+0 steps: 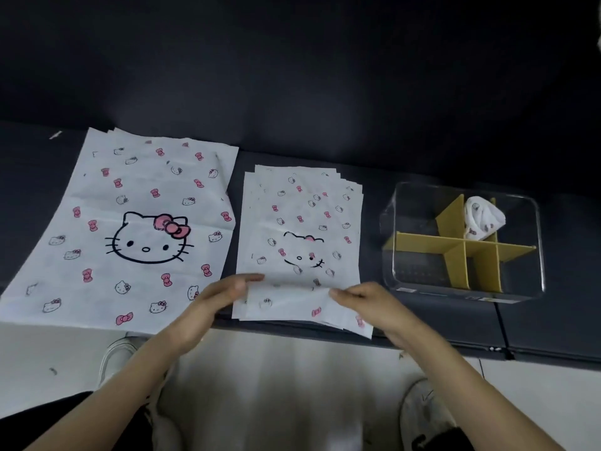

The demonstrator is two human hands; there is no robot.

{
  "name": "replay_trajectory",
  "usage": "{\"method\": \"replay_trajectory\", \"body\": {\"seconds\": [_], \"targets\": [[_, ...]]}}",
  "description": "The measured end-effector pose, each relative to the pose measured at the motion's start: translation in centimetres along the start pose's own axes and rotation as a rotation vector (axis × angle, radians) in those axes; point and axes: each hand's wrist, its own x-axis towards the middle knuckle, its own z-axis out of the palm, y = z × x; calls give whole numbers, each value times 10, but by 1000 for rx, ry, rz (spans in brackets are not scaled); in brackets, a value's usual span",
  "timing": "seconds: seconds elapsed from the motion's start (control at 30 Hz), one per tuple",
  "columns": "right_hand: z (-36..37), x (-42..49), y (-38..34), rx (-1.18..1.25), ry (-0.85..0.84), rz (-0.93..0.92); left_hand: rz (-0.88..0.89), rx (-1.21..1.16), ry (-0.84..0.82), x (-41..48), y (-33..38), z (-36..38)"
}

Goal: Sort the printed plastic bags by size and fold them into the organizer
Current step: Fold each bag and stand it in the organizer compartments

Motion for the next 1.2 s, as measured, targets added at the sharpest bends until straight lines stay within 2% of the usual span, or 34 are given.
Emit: {"method": "replay_trajectory", "body": {"seconds": [0.07, 0.2, 0.3, 0.4, 0.43, 0.5, 0.57, 0.63, 0.73, 0.8, 0.9, 1.0, 1.07, 1.2], "targets": [[-6, 13, -18, 28, 17, 86, -7, -35, 83, 8, 9, 3], [-7, 32, -32, 134, 72, 246, -29, 230, 489, 29, 13, 23], [-2, 23, -20, 340, 220, 335, -94, 341, 592, 40, 8, 28], [11, 7, -2, 492, 344, 214, -119, 452, 641, 45, -4, 31], [17, 8, 5, 479, 408, 134, -117, 471, 648, 44, -6, 34], [25, 17, 19, 276, 545, 25, -106, 479, 668, 44, -10, 37], [28, 29, 23, -12, 655, -14, -99, 510, 676, 45, -11, 40], [29, 38, 21, -178, 714, -42, -96, 594, 691, 43, -10, 43], [25, 47, 15, -257, 733, -87, 121, 990, 743, 41, -20, 43], [22, 53, 14, -275, 731, -105, 337, 1182, 690, 41, -32, 45], [16, 59, 9, -293, 701, -99, 483, 1239, 419, 47, -43, 53], [12, 63, 6, -300, 696, -82, 454, 1278, 299, 54, -53, 63], [11, 66, 6, -303, 689, -72, 392, 1271, 288, 57, -55, 67], [11, 70, 5, -295, 691, -55, 382, 1265, 318, 62, -59, 70]]}}
